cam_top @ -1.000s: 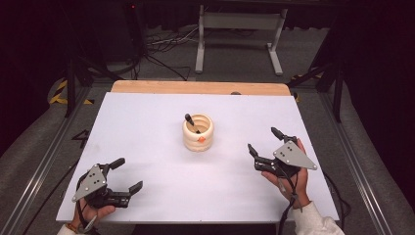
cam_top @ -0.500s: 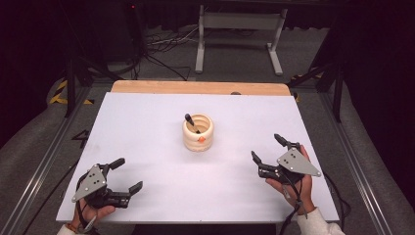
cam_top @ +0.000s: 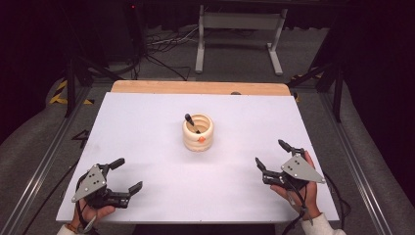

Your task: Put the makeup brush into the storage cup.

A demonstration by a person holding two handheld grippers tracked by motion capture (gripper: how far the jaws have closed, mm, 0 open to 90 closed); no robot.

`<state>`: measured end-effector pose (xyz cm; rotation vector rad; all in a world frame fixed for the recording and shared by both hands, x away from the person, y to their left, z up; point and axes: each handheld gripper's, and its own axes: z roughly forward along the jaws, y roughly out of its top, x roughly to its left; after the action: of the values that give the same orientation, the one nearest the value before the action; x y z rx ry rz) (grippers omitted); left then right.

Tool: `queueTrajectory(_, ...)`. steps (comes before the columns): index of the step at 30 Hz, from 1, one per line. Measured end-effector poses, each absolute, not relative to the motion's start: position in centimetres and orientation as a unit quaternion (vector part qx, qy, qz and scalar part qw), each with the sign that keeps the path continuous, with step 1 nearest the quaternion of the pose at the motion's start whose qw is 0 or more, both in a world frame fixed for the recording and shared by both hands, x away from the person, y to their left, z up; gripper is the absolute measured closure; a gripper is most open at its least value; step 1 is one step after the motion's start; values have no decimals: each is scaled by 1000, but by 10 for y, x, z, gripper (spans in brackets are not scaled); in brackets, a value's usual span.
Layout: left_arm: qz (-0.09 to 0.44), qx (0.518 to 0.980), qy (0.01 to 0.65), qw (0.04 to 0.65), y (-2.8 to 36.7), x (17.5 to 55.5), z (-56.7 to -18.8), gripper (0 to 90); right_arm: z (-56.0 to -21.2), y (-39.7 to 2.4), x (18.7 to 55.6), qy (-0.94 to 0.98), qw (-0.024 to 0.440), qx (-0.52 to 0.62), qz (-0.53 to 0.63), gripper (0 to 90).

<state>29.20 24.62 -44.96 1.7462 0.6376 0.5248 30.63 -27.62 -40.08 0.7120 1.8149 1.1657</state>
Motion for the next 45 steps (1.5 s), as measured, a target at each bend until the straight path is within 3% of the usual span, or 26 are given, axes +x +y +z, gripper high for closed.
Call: queueTrajectory(45,225,744,279,563,245,293,-451,48,-445,-345,280,738,374,347,442,78)
